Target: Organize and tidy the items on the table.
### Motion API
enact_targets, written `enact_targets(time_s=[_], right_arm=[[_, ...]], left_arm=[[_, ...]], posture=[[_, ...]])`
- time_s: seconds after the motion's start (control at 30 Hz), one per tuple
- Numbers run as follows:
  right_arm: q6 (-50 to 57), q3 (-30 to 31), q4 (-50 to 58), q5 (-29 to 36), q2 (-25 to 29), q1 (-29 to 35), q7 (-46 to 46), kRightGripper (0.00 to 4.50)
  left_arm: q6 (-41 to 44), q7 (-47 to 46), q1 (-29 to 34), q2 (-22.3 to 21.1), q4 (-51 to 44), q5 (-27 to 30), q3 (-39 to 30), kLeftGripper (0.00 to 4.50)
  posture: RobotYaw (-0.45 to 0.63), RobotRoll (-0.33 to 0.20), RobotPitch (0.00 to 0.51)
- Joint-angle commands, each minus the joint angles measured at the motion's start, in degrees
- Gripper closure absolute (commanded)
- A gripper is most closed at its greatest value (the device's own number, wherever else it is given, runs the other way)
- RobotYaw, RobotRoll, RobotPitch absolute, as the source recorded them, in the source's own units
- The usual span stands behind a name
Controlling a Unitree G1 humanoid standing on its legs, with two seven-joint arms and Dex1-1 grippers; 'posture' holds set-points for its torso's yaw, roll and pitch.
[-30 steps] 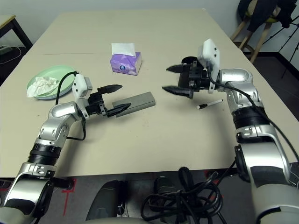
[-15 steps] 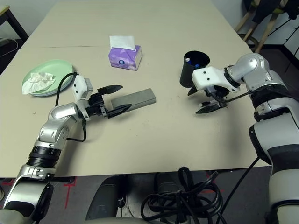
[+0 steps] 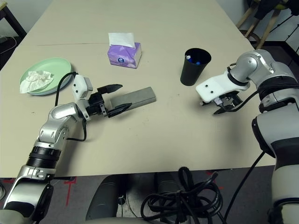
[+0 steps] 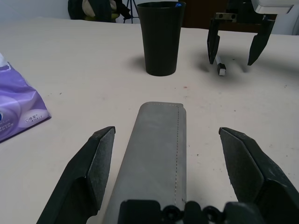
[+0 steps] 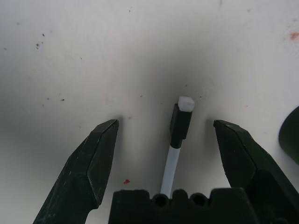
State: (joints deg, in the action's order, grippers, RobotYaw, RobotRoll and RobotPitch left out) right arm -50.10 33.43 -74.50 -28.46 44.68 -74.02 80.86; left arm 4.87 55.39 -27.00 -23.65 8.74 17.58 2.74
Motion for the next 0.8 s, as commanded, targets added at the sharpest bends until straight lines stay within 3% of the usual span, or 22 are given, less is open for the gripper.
enact_targets(time_s=[0.03,0.8], right_arm=[[-0.6,0.5,-1.08,-2.54,0.06,-0.78,-1.1,0.02],[6.53,-1.22,-1.71,-4.77,-1.88,0.22,-2.98,0.02]], left_arm=[[0.66,-0.33,1.13,-0.11,-2.13,0.04,0.43,0.0],[1.71,-0.87,1.23,-0.57,-3.49,0.04,0.39,0.0]], posture=[[0.15,0.0,0.2],[0.16,0.0,0.2]])
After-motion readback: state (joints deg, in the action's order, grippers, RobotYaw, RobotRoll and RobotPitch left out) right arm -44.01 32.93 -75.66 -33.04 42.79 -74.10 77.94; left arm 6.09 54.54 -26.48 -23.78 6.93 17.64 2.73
